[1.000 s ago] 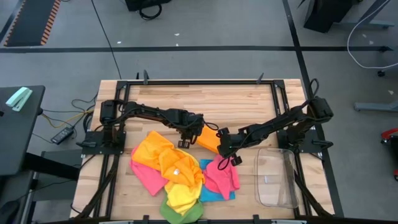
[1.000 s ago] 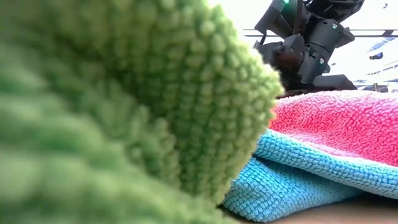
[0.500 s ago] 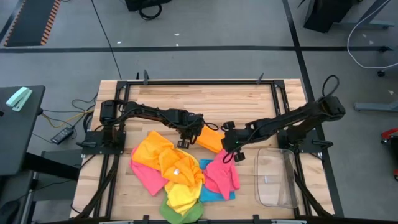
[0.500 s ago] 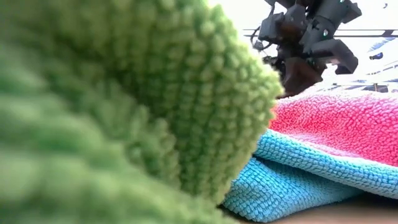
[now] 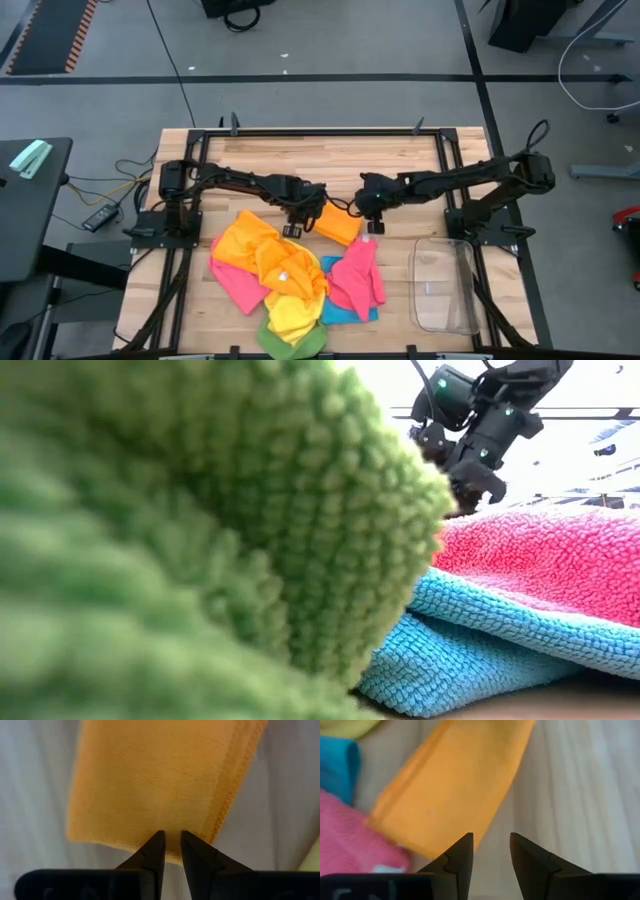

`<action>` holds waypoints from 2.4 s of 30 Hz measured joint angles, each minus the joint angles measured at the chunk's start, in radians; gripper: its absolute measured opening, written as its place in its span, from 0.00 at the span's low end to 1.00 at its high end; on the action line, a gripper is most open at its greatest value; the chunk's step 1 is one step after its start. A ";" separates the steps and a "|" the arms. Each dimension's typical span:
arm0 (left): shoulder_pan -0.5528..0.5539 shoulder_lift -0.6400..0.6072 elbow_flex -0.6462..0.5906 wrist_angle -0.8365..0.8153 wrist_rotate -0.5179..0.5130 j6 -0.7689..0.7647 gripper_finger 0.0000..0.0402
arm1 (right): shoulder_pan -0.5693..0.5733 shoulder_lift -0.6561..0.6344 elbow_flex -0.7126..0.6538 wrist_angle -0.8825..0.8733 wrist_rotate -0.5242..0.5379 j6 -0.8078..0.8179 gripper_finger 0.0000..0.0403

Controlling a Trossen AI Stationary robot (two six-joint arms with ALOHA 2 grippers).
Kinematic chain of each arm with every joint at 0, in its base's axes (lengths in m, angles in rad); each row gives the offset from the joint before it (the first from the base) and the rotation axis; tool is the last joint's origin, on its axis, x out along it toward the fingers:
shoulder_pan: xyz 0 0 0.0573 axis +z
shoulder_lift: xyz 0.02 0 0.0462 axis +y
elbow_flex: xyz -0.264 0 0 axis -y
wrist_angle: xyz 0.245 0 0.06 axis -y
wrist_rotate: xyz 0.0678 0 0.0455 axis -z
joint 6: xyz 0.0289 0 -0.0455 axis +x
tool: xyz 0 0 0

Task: Fold microfiber towels
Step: Fold the orange towel

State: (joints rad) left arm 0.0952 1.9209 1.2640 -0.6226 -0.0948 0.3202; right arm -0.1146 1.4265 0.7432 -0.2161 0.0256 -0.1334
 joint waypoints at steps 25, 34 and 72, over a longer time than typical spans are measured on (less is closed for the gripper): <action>0.041 0.021 0.001 0.166 0.108 0.294 0.11 | 0.013 -0.004 -0.029 0.079 -0.079 -0.029 0.34; 0.101 0.063 0.002 0.147 0.065 0.107 0.09 | 0.013 -0.025 -0.029 0.066 -0.079 -0.032 0.34; 0.031 -0.032 0.000 0.023 -0.236 0.631 0.39 | 0.013 -0.030 -0.029 0.074 0.000 -0.026 0.34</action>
State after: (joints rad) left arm 0.1261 1.8890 1.2643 -0.5996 -0.3313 0.9512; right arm -0.1020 1.3968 0.7147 -0.1425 0.0254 -0.1589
